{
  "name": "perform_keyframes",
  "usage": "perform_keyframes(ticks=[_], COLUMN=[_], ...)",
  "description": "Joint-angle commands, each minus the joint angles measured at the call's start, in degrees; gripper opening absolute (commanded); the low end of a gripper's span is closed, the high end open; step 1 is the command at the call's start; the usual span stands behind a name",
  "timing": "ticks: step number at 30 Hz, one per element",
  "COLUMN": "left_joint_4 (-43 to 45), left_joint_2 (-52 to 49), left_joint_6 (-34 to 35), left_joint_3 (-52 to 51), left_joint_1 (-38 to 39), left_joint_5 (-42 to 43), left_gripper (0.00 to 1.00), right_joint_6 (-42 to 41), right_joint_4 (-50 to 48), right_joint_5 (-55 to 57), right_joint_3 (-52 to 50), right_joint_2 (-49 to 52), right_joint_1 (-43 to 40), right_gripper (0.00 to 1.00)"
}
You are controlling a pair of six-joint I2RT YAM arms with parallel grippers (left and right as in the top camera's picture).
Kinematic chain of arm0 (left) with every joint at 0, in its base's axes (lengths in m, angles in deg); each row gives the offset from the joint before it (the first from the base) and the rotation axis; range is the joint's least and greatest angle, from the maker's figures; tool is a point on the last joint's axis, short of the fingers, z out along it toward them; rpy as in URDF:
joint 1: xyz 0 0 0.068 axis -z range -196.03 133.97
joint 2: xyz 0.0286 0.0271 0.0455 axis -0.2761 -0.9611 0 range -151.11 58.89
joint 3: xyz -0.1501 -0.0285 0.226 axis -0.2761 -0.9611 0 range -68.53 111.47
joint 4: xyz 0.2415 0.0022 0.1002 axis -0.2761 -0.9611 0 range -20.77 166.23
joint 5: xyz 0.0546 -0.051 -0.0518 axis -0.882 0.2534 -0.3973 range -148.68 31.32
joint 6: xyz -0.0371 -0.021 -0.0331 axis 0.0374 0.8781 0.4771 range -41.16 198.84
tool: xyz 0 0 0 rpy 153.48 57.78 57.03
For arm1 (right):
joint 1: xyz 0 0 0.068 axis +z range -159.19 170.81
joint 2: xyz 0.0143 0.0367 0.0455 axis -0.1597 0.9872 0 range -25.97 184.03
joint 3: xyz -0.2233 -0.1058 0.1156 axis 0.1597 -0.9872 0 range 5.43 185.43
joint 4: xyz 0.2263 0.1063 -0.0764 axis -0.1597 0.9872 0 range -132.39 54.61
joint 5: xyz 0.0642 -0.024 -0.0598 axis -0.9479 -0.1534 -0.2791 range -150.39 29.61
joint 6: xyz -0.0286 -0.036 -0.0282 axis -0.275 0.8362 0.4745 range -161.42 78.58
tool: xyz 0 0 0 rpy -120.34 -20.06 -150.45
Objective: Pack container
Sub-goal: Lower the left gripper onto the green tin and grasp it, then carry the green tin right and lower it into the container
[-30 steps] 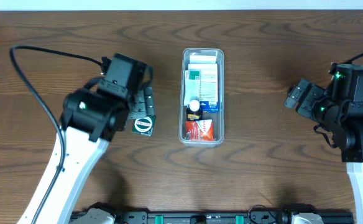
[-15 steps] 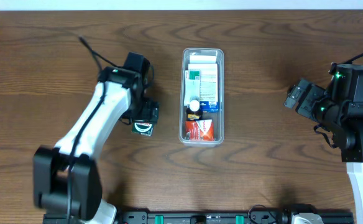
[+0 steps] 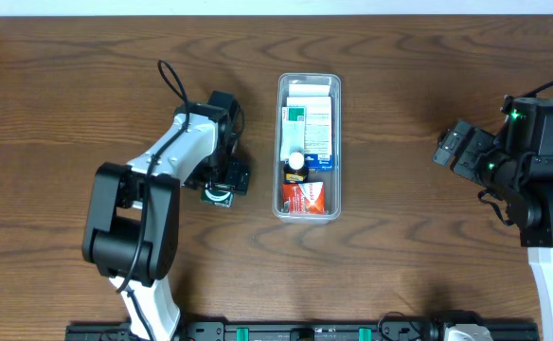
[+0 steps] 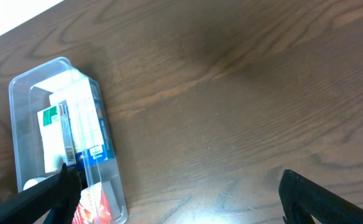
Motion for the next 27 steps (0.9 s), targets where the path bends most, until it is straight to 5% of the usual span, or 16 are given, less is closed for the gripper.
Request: perform_keyframes(ticks=[1,6,11,20,27], left_joint_4=[-0.07,-0.17,-3.02,-13.79,-10.43], left_joint_2=[-1.46,-1.55,-0.44,12.72,27.87], left_joint_6=[-0.83,-0.83,-0.81,0.59,8.9], left_joint_3=[-0.46,-0.46,0.17,7.26,8.11], left_joint_1=[-0.52,-0.52,-0.52,-0.26,5.01], left_joint_5=[0.26,0.24,0.24,0.26,0.26], left_gripper=[0.9,0.65,0.52,0.46,0.44], right_joint_6=[-0.02,-0.04,-0.02,-0.02,-0.02], right_joint_4=[0.07,0.09,0.07,0.09,0.09], right_joint_5=[0.44,0.44,0.44,0.44,0.44], right_joint_3=[0.33,0.33,0.33,0.33,0.33], right_joint_2=[0.0,0.0,0.0,0.0,0.0], right_joint_1=[-0.26,-0.26,-0.26,-0.26,-0.26], right_gripper=[0.99,0.99,0.99,0.99,0.99])
